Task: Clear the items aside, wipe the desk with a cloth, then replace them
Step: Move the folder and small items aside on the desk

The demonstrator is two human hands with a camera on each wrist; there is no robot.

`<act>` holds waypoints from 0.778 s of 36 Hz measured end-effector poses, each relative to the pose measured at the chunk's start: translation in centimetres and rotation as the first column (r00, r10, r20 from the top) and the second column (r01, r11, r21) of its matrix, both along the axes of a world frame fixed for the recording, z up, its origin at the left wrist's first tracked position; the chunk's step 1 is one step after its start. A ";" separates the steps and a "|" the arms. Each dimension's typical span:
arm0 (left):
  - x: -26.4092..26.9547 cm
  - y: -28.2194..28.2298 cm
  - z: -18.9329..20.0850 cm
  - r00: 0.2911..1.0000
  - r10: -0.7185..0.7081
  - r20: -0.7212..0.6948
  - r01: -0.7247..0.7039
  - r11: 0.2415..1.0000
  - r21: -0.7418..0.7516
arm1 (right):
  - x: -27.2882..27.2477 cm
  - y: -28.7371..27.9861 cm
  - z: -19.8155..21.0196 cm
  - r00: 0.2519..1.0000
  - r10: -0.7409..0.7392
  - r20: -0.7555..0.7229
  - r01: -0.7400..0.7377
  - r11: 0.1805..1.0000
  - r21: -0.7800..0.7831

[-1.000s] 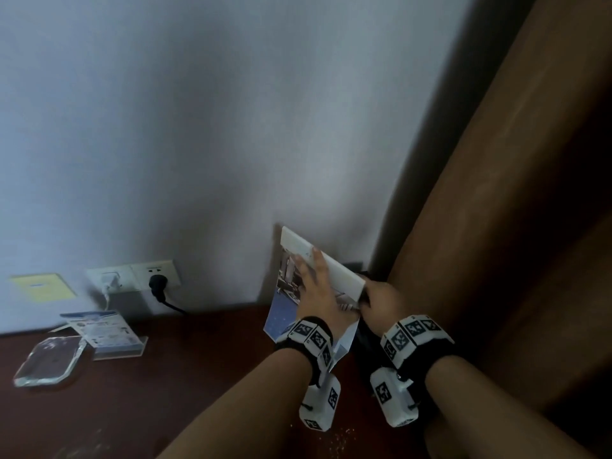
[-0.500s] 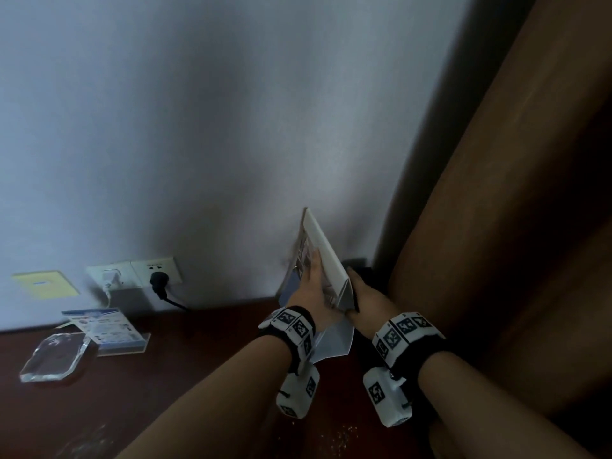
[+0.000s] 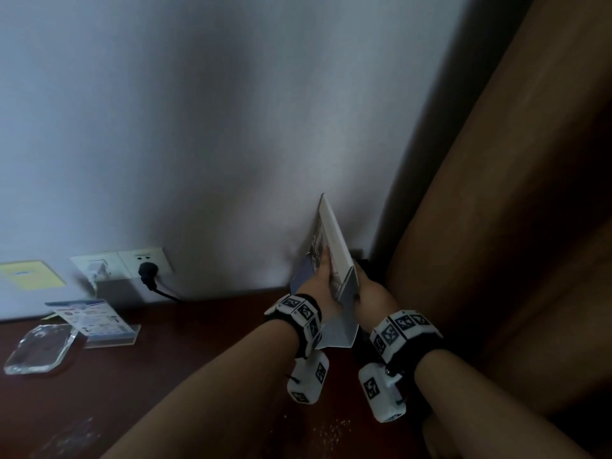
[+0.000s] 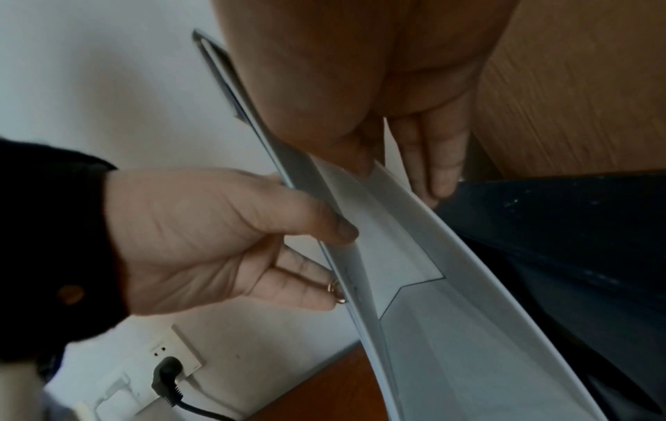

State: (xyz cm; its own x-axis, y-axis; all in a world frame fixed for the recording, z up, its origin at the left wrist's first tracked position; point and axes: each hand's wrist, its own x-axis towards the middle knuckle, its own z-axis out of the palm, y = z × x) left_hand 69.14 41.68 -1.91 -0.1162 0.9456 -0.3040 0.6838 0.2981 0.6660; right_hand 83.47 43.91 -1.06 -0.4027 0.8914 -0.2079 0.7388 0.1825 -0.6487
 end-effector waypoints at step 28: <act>-1.2 -3.7 1.7 0.963 -0.098 -0.252 0.117 0.991 0.062 | -1.4 -4.9 1.0 0.988 -0.140 0.068 0.118 0.957 0.265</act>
